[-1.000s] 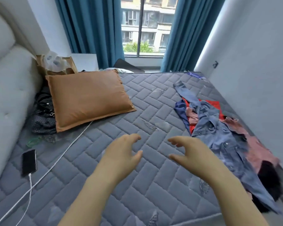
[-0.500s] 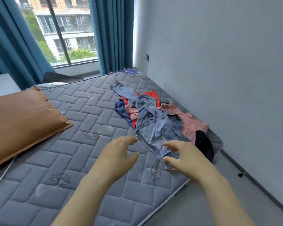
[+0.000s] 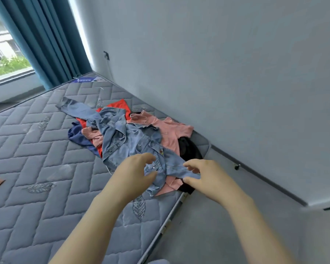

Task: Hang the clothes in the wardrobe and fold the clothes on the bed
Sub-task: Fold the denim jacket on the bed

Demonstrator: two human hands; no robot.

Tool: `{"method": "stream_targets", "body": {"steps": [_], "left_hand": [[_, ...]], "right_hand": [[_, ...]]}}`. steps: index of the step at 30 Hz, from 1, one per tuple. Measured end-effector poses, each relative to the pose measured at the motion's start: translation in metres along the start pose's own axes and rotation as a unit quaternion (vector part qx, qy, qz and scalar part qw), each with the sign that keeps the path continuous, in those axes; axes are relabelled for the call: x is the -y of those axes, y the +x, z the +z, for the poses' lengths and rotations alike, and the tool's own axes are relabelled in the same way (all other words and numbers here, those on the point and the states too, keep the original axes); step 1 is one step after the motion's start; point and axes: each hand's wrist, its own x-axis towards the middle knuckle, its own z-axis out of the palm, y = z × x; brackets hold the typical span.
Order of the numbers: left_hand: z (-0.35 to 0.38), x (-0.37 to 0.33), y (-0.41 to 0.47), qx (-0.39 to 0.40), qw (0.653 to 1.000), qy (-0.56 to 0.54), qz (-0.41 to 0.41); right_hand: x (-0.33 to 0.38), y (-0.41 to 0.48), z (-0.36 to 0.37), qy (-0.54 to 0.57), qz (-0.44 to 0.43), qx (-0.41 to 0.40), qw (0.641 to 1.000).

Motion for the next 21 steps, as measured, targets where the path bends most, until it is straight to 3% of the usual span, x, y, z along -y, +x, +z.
{"method": "stream_targets", "body": {"steps": [6,11,21], "left_hand": [[0.021,-0.023,0.063,0.048,0.998,0.012,0.046],[0.044,-0.017,0.113,0.044,0.996,0.001,0.075],[0.134,0.098,0.2,0.045,0.994,0.026,0.101]], "right_hand": [[-0.039,0.027,-0.012,0.0,0.041,-0.035,0.999],[-0.067,0.061,-0.002,-0.018,0.054,-0.056,0.997],[-0.121,0.168,0.12,-0.04,0.033,-0.09,0.995]]}}
